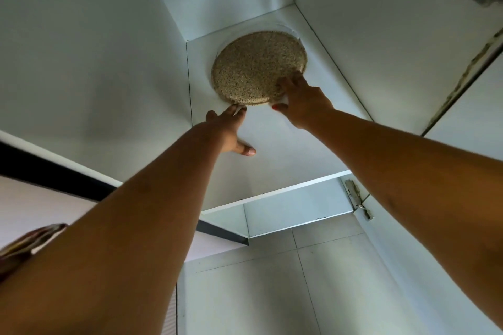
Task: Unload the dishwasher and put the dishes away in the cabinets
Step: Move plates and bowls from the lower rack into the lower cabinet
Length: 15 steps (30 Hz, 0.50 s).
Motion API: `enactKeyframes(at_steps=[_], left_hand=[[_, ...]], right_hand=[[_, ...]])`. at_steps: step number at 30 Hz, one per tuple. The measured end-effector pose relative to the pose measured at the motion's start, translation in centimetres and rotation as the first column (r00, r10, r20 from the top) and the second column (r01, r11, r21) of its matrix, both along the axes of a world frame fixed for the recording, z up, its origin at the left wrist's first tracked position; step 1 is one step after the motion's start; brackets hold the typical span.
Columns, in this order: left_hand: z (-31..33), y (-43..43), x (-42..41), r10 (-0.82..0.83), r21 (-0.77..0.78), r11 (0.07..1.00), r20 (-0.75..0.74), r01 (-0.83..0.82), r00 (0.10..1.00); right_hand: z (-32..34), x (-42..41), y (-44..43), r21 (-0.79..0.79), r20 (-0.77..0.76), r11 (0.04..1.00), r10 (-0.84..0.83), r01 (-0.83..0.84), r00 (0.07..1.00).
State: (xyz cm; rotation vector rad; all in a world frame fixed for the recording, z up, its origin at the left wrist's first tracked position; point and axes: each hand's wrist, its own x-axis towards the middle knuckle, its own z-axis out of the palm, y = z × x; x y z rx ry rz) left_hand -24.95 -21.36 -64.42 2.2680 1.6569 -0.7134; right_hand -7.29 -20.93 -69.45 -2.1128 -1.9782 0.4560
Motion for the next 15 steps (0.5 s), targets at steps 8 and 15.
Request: enactKeyframes(at_steps=[8, 15], left_hand=[[-1.5, -2.4, -0.7, 0.036, 0.049, 0.998, 0.042, -0.038, 0.998], [-0.7, -10.0, 0.2, 0.029, -0.005, 1.000, 0.015, -0.028, 0.999]], right_hand=[[-0.5, -0.2, -1.4, 0.028, -0.022, 1.000, 0.009, -0.008, 1.000], [0.1, -1.3, -7.9, -0.039, 0.035, 0.999, 0.030, -0.029, 0.999]])
